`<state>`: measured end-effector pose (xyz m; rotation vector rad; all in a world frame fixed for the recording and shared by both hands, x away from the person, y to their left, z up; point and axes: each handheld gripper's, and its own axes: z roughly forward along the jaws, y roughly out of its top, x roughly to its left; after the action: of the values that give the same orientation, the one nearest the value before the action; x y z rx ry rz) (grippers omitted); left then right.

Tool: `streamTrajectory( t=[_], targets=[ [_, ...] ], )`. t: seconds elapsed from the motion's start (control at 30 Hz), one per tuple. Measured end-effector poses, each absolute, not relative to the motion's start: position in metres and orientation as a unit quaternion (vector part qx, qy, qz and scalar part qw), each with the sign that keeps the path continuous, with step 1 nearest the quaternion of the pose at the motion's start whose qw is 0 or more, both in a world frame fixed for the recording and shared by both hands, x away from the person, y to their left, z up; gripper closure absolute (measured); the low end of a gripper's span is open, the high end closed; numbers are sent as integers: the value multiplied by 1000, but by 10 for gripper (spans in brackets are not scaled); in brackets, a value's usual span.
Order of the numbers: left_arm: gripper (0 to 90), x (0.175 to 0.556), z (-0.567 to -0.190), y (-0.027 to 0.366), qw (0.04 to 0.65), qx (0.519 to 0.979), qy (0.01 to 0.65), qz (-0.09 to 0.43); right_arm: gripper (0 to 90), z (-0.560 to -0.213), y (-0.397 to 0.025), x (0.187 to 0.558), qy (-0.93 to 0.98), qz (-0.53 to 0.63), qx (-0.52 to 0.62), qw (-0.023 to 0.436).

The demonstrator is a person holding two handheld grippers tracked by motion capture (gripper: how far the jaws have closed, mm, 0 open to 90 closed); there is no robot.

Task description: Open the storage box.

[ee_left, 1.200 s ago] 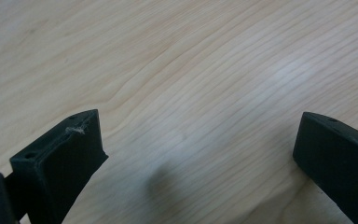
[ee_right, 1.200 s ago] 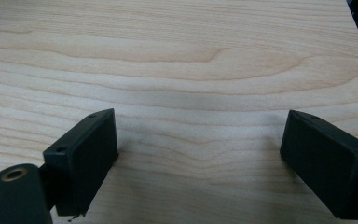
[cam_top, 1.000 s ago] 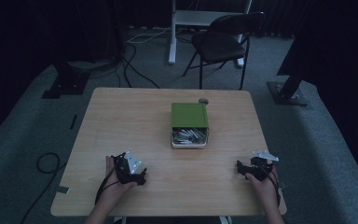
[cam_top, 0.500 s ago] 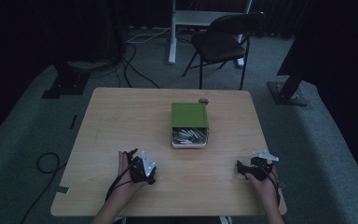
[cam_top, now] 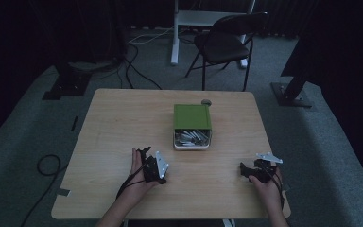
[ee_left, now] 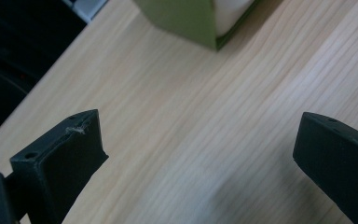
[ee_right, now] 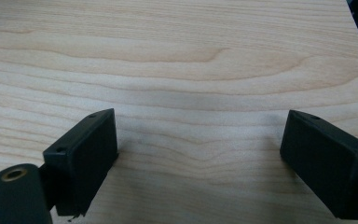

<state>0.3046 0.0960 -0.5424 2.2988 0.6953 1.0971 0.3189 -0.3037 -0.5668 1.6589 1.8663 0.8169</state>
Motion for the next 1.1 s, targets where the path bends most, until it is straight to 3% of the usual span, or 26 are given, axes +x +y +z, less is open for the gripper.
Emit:
streamTrajectory(
  t=[0.13, 0.77, 0.9, 1.1],
  targets=[
    [67, 305, -541, 86, 242, 847, 234, 412, 104, -567, -304, 319, 687, 300, 611, 254],
    [73, 303, -542, 43, 222, 861, 126, 440, 104, -567, -304, 319, 689, 301, 609, 254],
    [145, 304, -541, 37, 221, 859, 111, 448, 104, -567, -304, 319, 689, 301, 609, 254],
    [155, 305, -542, 25, 210, 853, 81, 470, 104, -567, -304, 319, 689, 301, 609, 254]
  ],
)
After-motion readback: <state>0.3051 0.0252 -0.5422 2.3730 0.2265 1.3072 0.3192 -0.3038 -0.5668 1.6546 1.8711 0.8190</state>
